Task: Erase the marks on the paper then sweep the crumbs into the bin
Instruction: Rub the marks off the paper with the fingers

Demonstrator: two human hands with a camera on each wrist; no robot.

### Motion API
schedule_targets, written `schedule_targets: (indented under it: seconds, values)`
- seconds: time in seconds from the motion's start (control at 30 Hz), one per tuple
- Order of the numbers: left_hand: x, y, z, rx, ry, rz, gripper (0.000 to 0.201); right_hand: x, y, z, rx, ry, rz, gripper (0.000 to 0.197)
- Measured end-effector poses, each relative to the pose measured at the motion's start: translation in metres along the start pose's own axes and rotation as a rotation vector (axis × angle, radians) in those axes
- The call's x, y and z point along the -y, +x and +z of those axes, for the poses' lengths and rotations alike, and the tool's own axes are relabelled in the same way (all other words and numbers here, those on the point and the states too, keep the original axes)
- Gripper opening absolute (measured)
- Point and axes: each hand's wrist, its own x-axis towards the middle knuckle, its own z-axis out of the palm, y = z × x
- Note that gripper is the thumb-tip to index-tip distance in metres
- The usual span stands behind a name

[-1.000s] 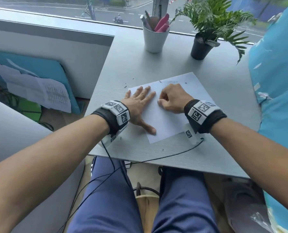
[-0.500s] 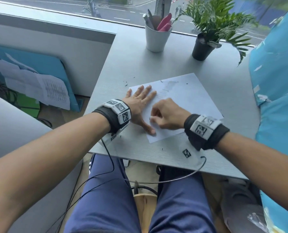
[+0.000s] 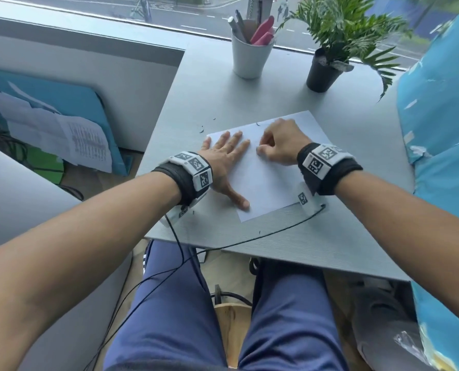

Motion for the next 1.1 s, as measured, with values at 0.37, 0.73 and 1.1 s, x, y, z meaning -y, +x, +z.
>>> schedule_targets:
  seconds: [0.37, 0.73, 1.1]
  values:
    - [0.000, 0.002, 0.002, -0.016, 0.006, -0.001, 0.159, 0.000, 0.001, 0.005, 0.004, 0.062, 0.003, 0.017]
    - [0.001, 0.003, 0.004, -0.018, -0.007, -0.006, 0.162, 0.011, -0.009, 0.015, 0.075, 0.031, -0.075, 0.017]
    - [0.002, 0.003, 0.004, -0.008, 0.016, 0.007, 0.162, 0.024, -0.026, 0.022, 0.159, 0.052, -0.099, 0.017]
